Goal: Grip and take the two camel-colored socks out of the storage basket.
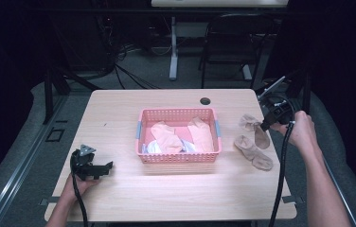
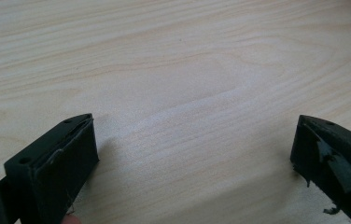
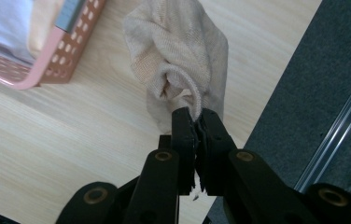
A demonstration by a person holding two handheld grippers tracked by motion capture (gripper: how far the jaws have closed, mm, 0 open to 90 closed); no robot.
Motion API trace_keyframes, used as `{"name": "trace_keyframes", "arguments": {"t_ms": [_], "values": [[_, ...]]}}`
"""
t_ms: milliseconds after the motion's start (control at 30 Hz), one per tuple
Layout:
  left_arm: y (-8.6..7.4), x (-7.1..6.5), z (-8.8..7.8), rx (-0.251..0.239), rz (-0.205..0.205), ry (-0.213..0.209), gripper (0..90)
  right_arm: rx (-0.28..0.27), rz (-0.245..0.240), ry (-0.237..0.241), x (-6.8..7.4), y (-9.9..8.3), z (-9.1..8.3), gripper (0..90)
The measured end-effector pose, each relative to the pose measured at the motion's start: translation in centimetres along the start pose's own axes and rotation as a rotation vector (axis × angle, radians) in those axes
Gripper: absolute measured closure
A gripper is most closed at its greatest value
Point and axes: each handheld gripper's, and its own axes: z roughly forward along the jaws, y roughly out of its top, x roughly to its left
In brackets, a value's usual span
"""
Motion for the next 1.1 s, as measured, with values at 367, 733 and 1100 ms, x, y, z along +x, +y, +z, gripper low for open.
{"name": "trace_keyframes", "arguments": {"t_ms": [367, 733, 1100], "values": [[0.0, 0.0, 0.0, -0.001, 0.001, -0.001, 0.3, 0.045, 0.070, 0.038, -0.7, -0.2, 7.5, 86.3], [0.0, 0.0, 0.0, -0.001, 0.001, -0.002, 0.3, 0.034, 0.101, 0.114, -0.6, -1.3, 10.9, 45.3], [0.0, 0.0, 0.0, -0.003, 0.002, -0.004, 0.3, -0.055, 0.096, 0.145, 0.2, -8.1, 6.5, 0.2]]}}
